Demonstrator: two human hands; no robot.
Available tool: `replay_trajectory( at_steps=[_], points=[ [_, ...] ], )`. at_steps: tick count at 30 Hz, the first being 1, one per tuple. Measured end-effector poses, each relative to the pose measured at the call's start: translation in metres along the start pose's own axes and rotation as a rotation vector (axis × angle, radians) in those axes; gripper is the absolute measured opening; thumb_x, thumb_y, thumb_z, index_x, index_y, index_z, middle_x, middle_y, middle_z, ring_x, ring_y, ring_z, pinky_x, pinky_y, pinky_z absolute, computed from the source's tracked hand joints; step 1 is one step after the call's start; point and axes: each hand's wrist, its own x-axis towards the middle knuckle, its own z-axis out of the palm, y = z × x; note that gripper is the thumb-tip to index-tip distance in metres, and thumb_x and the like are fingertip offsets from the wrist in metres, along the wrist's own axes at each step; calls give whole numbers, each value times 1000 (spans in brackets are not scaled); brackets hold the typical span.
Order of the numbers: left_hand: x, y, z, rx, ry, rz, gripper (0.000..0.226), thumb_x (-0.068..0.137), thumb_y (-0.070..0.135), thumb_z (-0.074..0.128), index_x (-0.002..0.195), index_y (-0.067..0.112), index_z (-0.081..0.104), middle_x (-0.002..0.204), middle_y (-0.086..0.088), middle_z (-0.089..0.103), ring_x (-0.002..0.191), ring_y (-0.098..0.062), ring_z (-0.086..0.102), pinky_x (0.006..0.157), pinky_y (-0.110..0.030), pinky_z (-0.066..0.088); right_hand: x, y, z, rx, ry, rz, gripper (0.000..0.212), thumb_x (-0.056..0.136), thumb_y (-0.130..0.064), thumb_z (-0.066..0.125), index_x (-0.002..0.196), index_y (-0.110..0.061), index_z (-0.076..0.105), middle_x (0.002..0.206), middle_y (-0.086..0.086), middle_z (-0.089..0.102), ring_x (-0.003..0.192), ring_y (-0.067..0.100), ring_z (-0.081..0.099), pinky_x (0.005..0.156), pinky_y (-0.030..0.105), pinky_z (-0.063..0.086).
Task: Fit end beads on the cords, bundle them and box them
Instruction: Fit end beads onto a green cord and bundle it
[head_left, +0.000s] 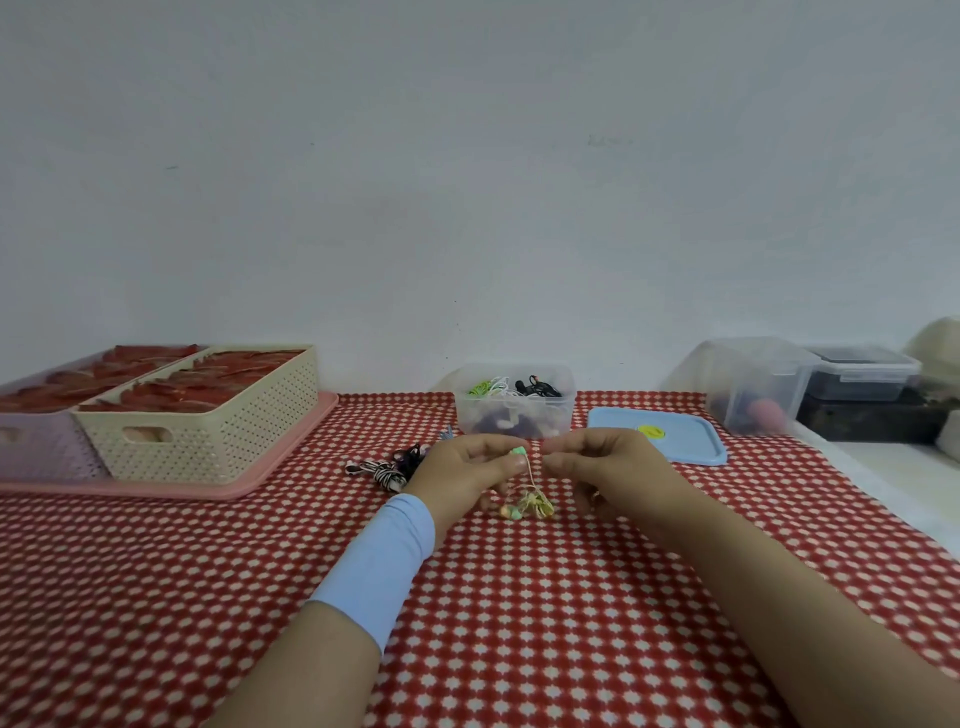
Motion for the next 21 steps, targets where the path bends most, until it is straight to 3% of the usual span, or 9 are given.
replay_trajectory(
  at_steps=[4,10,13,16,19,21],
  points=[
    [2,-3,0,-26,-18,-18,16,86,17,73,100,23,77,76,2,69,68,-9,60,57,-23,48,2,1,-3,91,1,29,13,87,-13,77,100,-12,79,59,2,64,48,12,53,41,21,34],
    [-1,-4,9,289,4,94,20,82,22,77,101,21,70,77,3,70,61,0,62,64,-17,50,5,0,3,207,-32,40,16,83,-7,78,99,-7,74,64,8,63,47,15,54,38,20,32],
    [-2,-5,14,274,39,142,21,81,20,78,102,23,74,84,11,71,73,4,64,72,-11,50,4,1,5,182,-42,34,14,83,-7,79,97,-7,75,69,12,67,48,15,58,37,19,33],
    [1,-7,15,213,58,129,25,82,18,79,106,21,75,99,6,75,84,-6,70,81,-23,57,4,2,3,206,-28,34,15,82,-8,79,97,-6,76,73,11,71,52,15,62,38,19,36],
    [1,-7,17,35,53,92,23,87,9,72,109,14,73,101,-3,76,83,-15,74,74,-30,60,3,1,3,238,-28,28,18,78,-12,80,95,-8,78,73,6,72,54,13,61,39,20,36],
    [-1,-4,17,-65,44,84,22,89,5,69,110,11,72,94,-5,77,77,-17,74,66,-27,59,3,1,3,254,-22,23,13,80,-10,78,93,-9,78,73,5,71,52,13,57,39,20,35]
  ],
)
